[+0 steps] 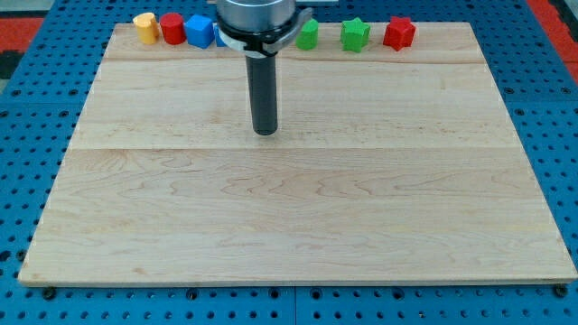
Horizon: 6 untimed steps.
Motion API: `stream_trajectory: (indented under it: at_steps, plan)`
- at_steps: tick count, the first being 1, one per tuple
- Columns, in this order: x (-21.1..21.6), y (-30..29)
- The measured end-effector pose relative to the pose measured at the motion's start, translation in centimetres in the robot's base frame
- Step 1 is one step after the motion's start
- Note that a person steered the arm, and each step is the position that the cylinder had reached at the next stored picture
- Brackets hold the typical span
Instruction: Push the red star closer to the green star
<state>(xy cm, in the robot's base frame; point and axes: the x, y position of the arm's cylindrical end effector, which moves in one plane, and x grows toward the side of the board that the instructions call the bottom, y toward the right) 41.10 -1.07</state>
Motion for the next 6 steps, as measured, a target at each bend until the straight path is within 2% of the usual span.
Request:
stream_trajectory:
  at_steps: [1, 2, 3, 4, 5, 6]
  plan:
    - [1.0, 13.1]
    - [-4.4, 20.5]
    - [-11.1, 31.0]
    - [-18.3, 34.7]
    - [-21.9, 30.2]
    - [-22.0, 29.7]
